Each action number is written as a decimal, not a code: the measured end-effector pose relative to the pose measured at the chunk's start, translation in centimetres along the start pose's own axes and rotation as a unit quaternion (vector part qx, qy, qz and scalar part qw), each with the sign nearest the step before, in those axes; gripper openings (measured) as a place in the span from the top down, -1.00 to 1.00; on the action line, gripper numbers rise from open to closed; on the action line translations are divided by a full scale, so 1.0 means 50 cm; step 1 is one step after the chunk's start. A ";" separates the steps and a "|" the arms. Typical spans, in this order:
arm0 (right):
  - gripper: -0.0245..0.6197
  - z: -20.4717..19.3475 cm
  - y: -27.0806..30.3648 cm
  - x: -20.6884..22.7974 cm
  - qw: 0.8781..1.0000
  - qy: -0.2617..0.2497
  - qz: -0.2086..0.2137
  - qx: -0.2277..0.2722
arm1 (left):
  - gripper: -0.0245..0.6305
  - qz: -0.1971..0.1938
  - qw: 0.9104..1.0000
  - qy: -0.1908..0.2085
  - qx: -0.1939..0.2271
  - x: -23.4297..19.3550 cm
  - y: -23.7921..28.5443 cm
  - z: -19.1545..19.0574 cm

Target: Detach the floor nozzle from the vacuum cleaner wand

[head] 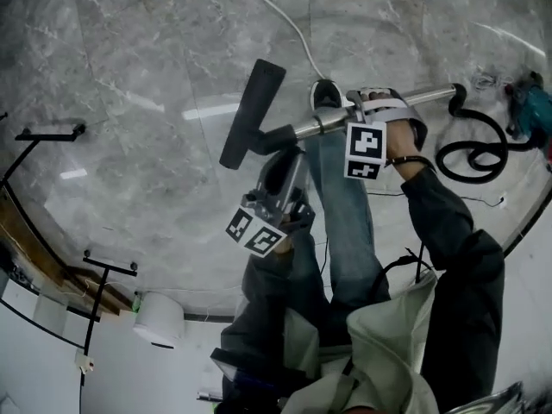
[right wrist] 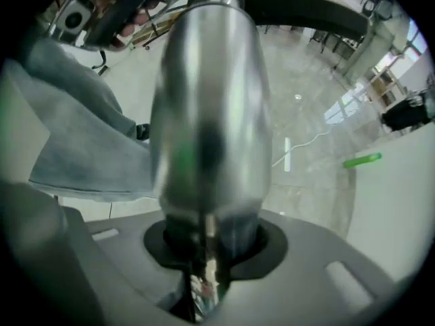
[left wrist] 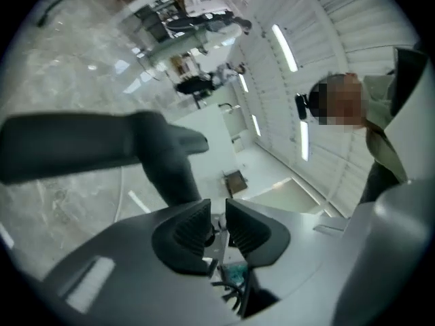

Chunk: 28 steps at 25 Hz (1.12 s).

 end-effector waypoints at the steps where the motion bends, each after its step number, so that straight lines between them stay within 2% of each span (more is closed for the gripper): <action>1: 0.60 -0.006 -0.070 -0.009 1.000 0.013 -0.015 -0.004 | 0.66 -0.016 1.000 0.015 -0.017 0.049 -0.010 -0.004; 2: 0.61 -0.010 -0.138 -0.017 0.999 0.026 -0.029 -0.009 | 0.39 -0.024 0.999 0.024 -0.028 0.097 -0.025 -0.007; 3: 0.60 -0.012 -0.202 -0.026 0.998 0.036 -0.043 -0.016 | -0.07 -0.031 0.999 0.026 -0.024 0.144 -0.047 -0.005; 5: 0.60 -0.014 -0.316 -0.058 0.996 0.051 -0.067 -0.033 | -0.20 -0.056 0.998 0.032 0.030 0.235 -0.110 0.021; 7: 0.60 -0.013 -0.413 -0.107 0.994 0.065 -0.077 -0.042 | -0.32 -0.082 0.989 0.062 0.102 0.316 -0.176 0.070; 9: 0.58 -0.008 -0.498 -0.168 0.994 0.078 -0.065 -0.040 | -0.32 -0.109 0.977 0.113 0.144 0.384 -0.233 0.126; 10: 0.58 -0.005 -0.538 -0.200 0.994 0.086 -0.054 -0.034 | -0.31 -0.126 0.972 0.131 0.150 0.414 -0.258 0.148; 11: 0.58 -0.005 -0.578 -0.232 0.994 0.096 -0.040 -0.024 | 0.05 -0.152 0.967 0.142 0.148 0.445 -0.281 0.162; 12: 0.57 -0.007 -0.618 -0.261 0.994 0.106 -0.025 -0.008 | 0.29 -0.187 0.960 0.153 0.143 0.483 -0.300 0.170; 14: 0.57 -0.022 -0.698 -0.311 0.992 0.120 0.000 0.037 | 0.34 -0.258 0.940 0.180 0.133 0.581 -0.325 0.176; 18: 0.57 -0.072 -0.848 -0.385 0.983 0.116 0.031 0.141 | 0.29 -0.340 0.904 0.241 0.094 0.802 -0.342 0.183; 20: 0.57 -0.095 -0.923 -0.432 0.968 0.115 0.045 0.218 | 0.34 -0.363 0.889 0.267 0.074 0.905 -0.364 0.173; 21: 0.56 -0.109 -0.958 -0.456 0.956 0.118 0.047 0.263 | 0.36 -0.373 0.882 0.279 0.070 0.954 -0.381 0.161; 23: 0.54 -0.141 -1.022 -0.500 0.923 0.126 0.032 0.362 | 0.55 -0.389 0.869 0.299 0.073 1.045 -0.417 0.131; 25: 0.54 -0.173 -1.080 -0.546 0.882 0.136 -0.009 0.450 | 0.61 -0.400 0.853 0.325 0.080 1.126 -0.456 0.092; 26: 0.55 -0.185 -1.108 -0.567 0.869 0.142 -0.038 0.473 | 0.61 -0.406 0.845 0.338 0.083 1.162 -0.474 0.072; 27: 0.54 -0.192 -1.134 -0.584 0.864 0.144 -0.071 0.477 | 0.60 -0.411 0.838 0.349 0.085 1.196 -0.490 0.055; 28: 0.54 -0.192 -1.155 -0.600 0.867 0.138 -0.101 0.469 | 0.60 -0.415 0.832 0.357 0.087 1.225 -0.506 0.041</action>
Point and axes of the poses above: the fingertips, and each gripper's own axes: y forward along the fingers, x to its right, z out of its top, the point moved 6 cm from there along -y, backward along the fingers, and after that the axes turned 9 degrees about -x, right-handed, at the moved point
